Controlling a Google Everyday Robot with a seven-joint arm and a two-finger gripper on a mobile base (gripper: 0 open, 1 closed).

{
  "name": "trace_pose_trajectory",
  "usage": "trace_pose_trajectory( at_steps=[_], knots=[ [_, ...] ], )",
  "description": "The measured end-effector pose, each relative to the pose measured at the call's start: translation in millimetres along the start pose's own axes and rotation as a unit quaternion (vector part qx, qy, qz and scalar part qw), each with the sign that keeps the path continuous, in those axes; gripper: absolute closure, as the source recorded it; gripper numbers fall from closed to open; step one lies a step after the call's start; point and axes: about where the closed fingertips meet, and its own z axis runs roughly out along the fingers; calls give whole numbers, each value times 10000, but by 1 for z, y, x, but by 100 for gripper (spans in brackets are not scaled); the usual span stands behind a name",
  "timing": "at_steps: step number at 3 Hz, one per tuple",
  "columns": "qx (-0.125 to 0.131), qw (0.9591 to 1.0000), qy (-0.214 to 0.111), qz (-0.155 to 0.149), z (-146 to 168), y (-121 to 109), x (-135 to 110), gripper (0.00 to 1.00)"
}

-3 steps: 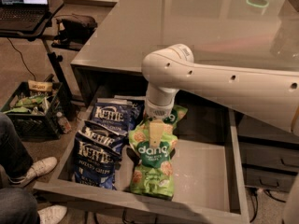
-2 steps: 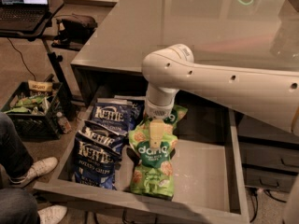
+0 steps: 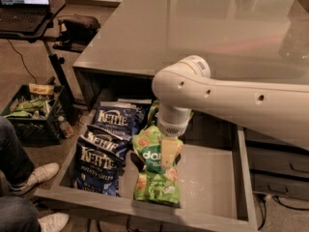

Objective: Pick green rice chip bag from top drawer and place on counter

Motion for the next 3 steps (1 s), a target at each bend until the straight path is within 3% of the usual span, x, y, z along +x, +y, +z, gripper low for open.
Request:
trace_pose_trajectory(
  at_steps=[1,3],
  knots=[
    [140,9977,332,580,-5,26,21,0],
    [192,9964,210,793,-4,33,22,0]
  ],
)
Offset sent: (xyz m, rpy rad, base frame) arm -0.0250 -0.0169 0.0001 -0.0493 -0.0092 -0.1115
